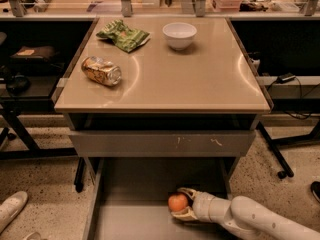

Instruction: Place orange into middle drawer

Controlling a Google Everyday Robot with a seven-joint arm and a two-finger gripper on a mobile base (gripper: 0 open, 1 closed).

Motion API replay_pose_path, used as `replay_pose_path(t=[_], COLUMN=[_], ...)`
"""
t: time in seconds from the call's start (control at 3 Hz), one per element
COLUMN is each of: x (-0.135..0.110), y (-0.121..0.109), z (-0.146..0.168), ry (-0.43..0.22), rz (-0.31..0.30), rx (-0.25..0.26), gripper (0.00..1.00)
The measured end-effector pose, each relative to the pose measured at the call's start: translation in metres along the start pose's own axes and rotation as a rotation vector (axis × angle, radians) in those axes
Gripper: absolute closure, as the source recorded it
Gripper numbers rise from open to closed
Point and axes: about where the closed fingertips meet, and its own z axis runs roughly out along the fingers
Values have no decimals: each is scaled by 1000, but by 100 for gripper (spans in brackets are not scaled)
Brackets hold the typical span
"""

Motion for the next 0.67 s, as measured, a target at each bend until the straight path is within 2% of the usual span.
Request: replay_pose_path(t=[0.33,0.67], x=[0,0], y=[0,0], z=[0,0], ry=[0,0], rz=[0,0], rx=[0,0], gripper=[10,0])
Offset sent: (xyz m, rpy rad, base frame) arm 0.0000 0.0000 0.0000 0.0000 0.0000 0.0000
